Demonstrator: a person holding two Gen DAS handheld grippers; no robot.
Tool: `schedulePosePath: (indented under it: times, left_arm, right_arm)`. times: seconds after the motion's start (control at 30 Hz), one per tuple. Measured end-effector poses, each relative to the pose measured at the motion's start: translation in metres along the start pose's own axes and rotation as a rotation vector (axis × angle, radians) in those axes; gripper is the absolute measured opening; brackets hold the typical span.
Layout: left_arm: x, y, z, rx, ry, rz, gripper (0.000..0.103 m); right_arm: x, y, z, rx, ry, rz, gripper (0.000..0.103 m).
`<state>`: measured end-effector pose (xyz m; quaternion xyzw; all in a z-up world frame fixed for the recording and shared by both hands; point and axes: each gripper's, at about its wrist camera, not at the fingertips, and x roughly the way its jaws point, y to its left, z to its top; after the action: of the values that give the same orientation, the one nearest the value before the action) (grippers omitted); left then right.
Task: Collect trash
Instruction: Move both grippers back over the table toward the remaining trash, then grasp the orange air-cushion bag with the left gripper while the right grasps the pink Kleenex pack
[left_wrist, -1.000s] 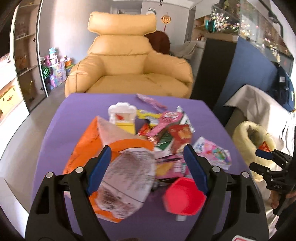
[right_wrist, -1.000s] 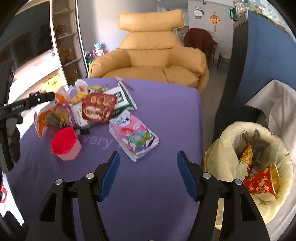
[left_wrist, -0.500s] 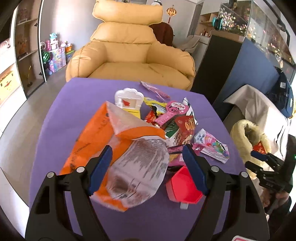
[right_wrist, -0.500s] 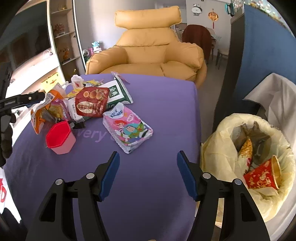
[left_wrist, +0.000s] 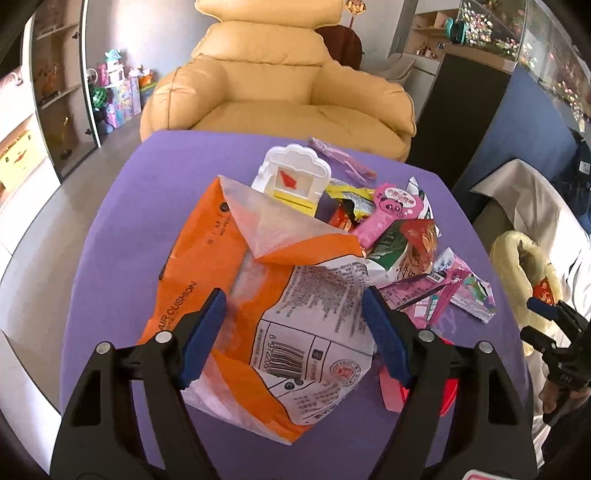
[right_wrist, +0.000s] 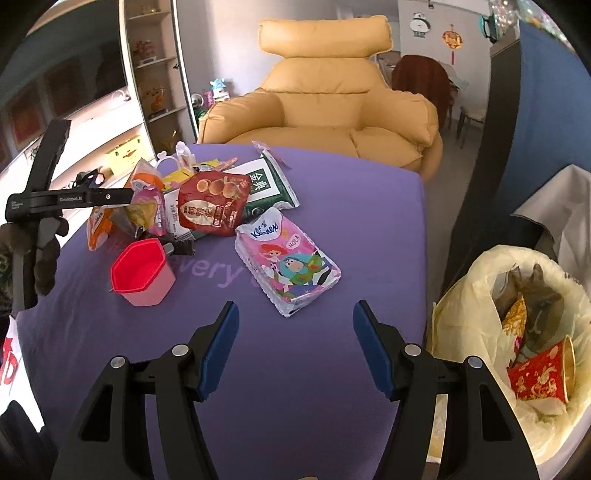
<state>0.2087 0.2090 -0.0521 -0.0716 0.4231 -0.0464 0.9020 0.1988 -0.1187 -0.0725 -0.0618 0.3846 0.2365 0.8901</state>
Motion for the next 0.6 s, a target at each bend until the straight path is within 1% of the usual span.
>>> schedulePosePath:
  times: [0.03,0.07,0.1,0.17,0.2,0.27,0.37,0.43,0.5,0.53,0.6]
  left_arm:
    - [-0.002,0.001,-0.001,-0.004,0.001,-0.008,0.060]
    - [-0.004,0.002,-0.001,-0.009,0.000,-0.017,0.044]
    - [-0.008,0.003,-0.002,-0.015,0.004,-0.044,0.037]
    - [-0.014,0.003,-0.003,-0.025,0.000,-0.055,0.013]
    - [-0.019,0.002,-0.002,-0.022,-0.007,-0.053,0.009]
    - [-0.028,-0.003,0.000,-0.011,-0.025,-0.059,0.005]
    - [-0.046,-0.011,0.005,0.000,-0.068,-0.086,0.004]
    - [-0.059,-0.018,0.010,0.015,-0.101,-0.103,0.004]
    - [-0.069,-0.023,0.016,0.031,-0.125,-0.113,0.004]
    - [-0.070,-0.024,0.017,0.031,-0.129,-0.112,0.005]
    - [-0.070,-0.021,0.019,0.029,-0.128,-0.101,0.016]
  right_arm:
    - [0.001,-0.001,0.002,-0.006,0.002,0.007,0.061]
    - [0.004,-0.001,0.006,-0.020,0.003,0.016,0.061]
    - [0.006,-0.001,0.010,-0.037,0.003,0.024,0.061]
    - [0.013,0.001,0.019,-0.075,0.005,0.044,0.061]
    - [0.019,0.002,0.025,-0.103,0.012,0.055,0.061]
    - [0.033,0.006,0.035,-0.148,0.031,0.058,0.061]
    - [0.058,0.012,0.049,-0.187,0.070,0.080,0.061]
    - [0.076,0.012,0.057,-0.183,0.089,0.094,0.061]
    - [0.093,0.009,0.065,-0.152,0.113,0.109,0.061]
    - [0.098,0.008,0.066,-0.140,0.124,0.116,0.061]
    - [0.107,0.006,0.065,-0.111,0.150,0.149,0.061]
